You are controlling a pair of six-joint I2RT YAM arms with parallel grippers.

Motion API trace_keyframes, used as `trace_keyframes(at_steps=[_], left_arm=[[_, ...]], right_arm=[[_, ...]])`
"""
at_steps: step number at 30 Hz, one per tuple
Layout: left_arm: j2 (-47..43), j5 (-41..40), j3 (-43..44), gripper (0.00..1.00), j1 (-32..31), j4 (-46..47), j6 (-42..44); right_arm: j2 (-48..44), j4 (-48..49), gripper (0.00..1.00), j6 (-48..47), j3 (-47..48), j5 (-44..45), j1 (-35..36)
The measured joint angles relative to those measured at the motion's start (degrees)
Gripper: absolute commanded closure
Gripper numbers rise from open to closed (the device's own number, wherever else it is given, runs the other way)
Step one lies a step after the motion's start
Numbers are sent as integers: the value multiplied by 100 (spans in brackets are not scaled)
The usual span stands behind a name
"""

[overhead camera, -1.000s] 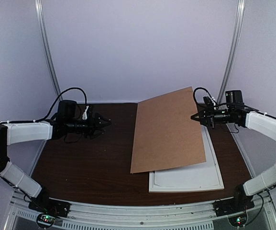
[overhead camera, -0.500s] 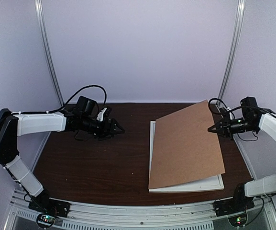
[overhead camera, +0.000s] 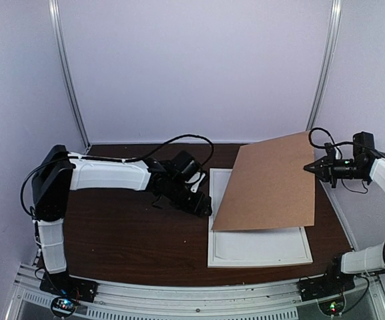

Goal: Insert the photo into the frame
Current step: Move the photo frame to the center of the board.

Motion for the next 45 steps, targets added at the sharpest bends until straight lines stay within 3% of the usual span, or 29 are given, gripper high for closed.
trace_keyframes(at_steps=[10,18,25,37,45], left_arm=[[949,-820,876,36,-317,-557,109],[1241,-844,1178,36,-332,-658,105],[1502,-811,1390,44,-334,-619,50],[1534,-916,1379,60,-393,-492,-127],[1200,-1261,599,67,-442,310,-417]], right_arm=[[-275,181,100,227,0,15,-334],[-337,197,100,240,-2,24,-354],[-337,195,100,223,-2,37,-376],[-339,166,100,195,-4,122,-376],[-393,153,100,177,-107,146,-376]])
